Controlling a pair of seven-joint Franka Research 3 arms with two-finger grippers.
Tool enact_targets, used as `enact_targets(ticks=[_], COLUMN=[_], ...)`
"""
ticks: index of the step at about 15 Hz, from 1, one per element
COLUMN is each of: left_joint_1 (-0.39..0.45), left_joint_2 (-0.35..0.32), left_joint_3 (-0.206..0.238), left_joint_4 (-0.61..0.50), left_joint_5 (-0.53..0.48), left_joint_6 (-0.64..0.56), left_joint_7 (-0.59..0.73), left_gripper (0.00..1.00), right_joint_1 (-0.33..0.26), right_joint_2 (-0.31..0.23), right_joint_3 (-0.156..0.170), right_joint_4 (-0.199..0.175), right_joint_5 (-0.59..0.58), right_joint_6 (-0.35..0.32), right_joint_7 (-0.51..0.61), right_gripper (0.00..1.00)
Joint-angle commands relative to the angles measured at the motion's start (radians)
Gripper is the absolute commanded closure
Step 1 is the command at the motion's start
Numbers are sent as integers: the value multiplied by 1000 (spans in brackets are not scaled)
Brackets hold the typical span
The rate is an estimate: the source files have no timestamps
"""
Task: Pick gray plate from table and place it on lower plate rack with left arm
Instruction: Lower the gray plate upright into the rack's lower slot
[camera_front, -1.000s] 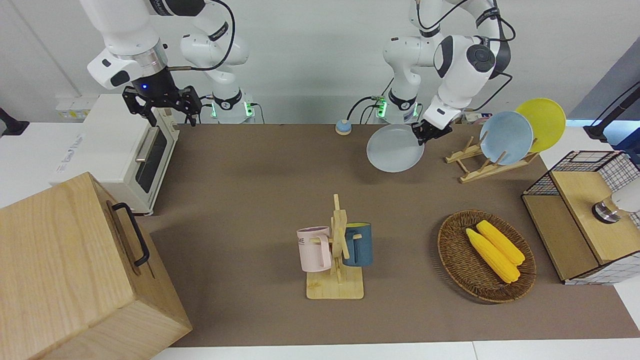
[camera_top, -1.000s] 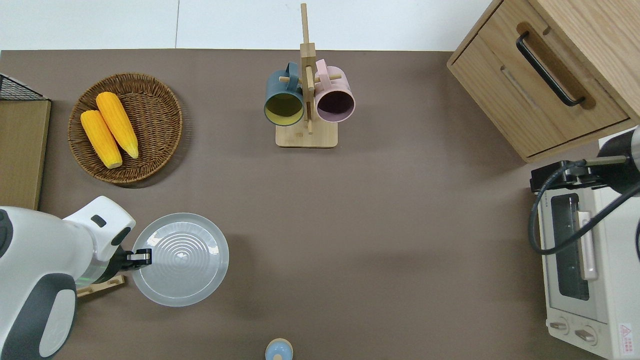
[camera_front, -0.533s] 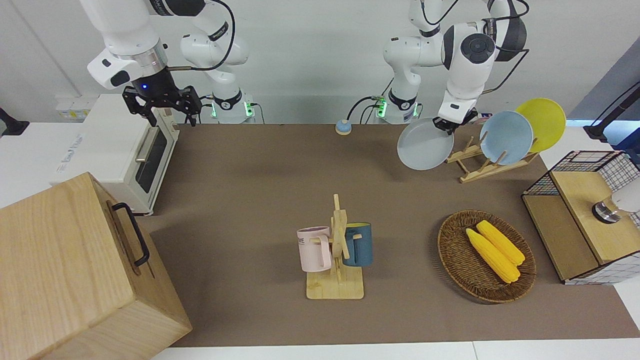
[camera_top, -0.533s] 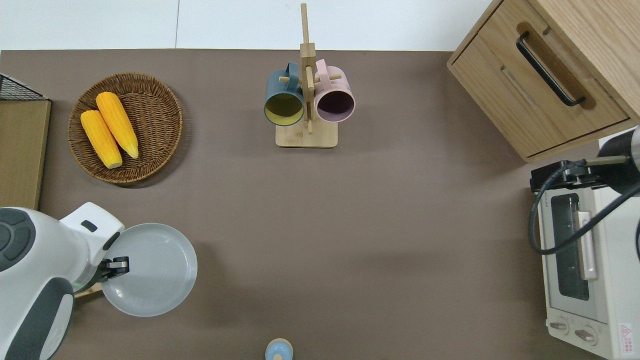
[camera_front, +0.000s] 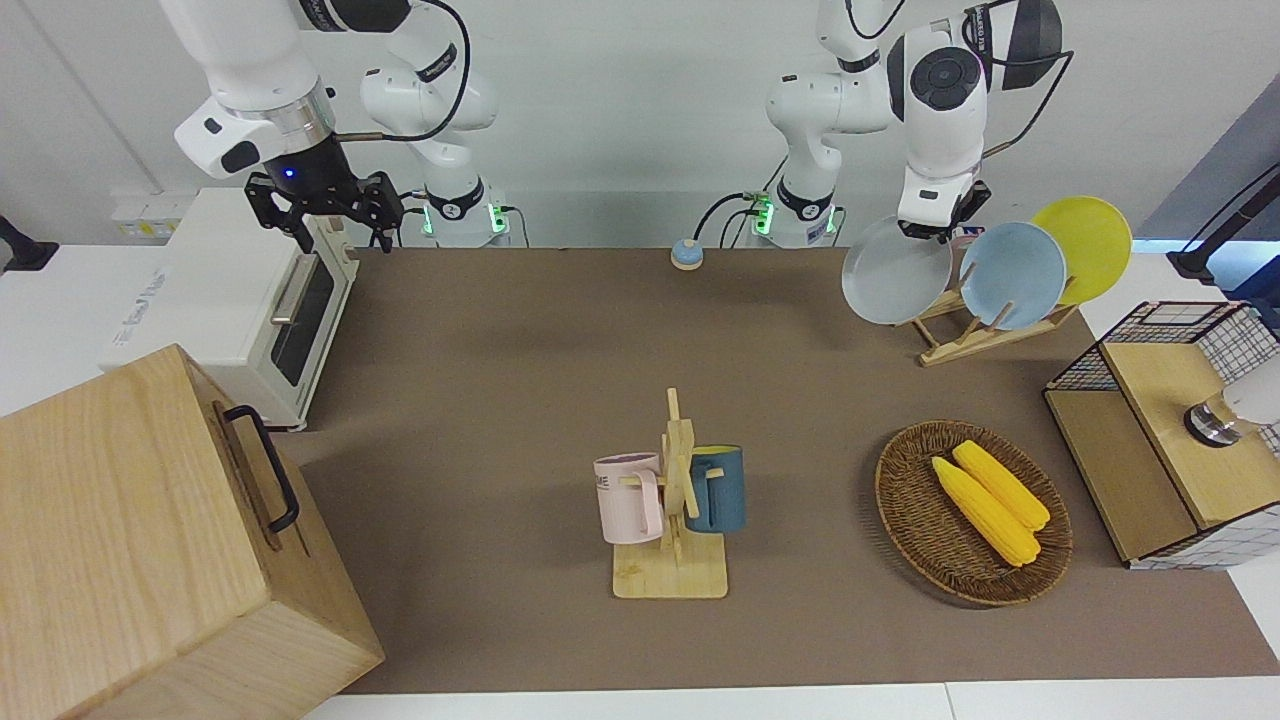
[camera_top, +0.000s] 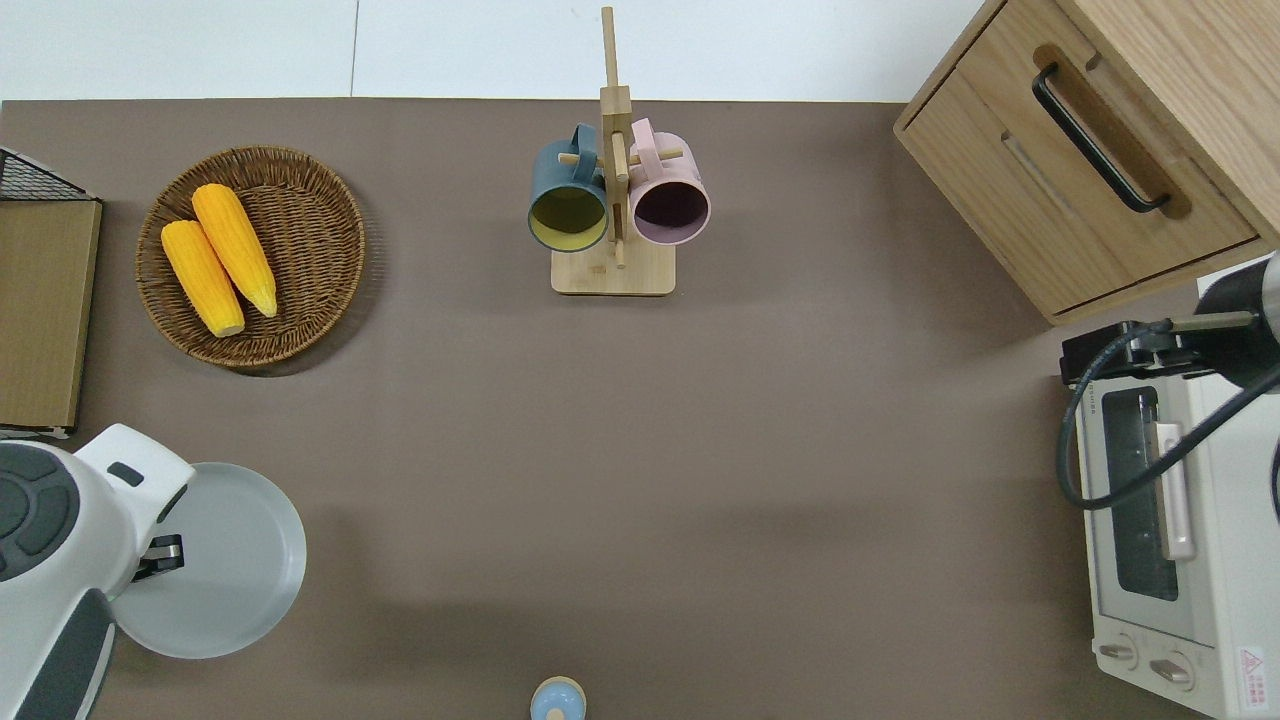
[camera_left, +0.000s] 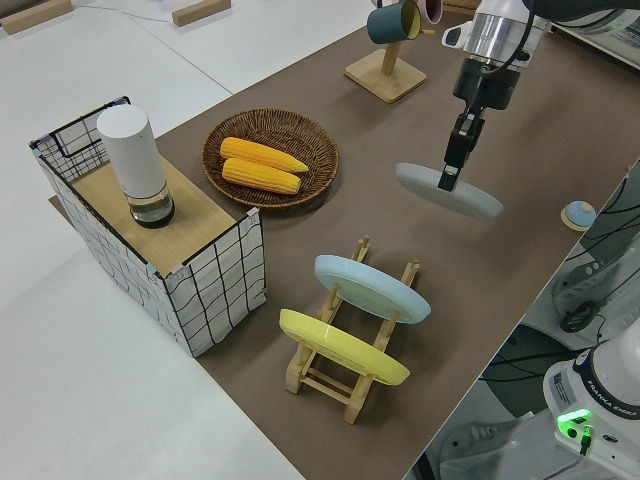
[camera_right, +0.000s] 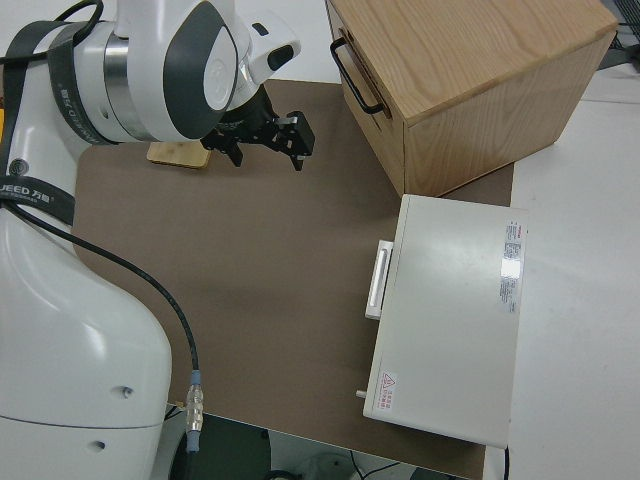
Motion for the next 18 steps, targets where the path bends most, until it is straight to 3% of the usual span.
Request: enact_targets(ticks=[1, 8, 11, 18], left_joint_1=[6, 9, 7, 7], left_joint_2=[-11, -10, -8, 3], left_joint_3=[-7, -3, 23, 45], left_joint_4=[6, 2, -9, -37], left_joint_5=[83, 232, 276, 306], left_joint_6=[-26, -32, -22, 20], left_joint_7=[-24, -26, -41, -98], left_gripper=[1000, 1000, 1000, 1000], right_joint_1=[-2, -3, -2, -2], right_joint_2=[2, 2, 2, 2], right_joint_3=[3, 3, 3, 3], right_joint_4=[5, 5, 5, 5], right_joint_5=[4, 4, 4, 4], right_joint_6=[-6, -6, -6, -6], right_joint_7=[4, 4, 4, 4], right_gripper=[17, 17, 17, 17])
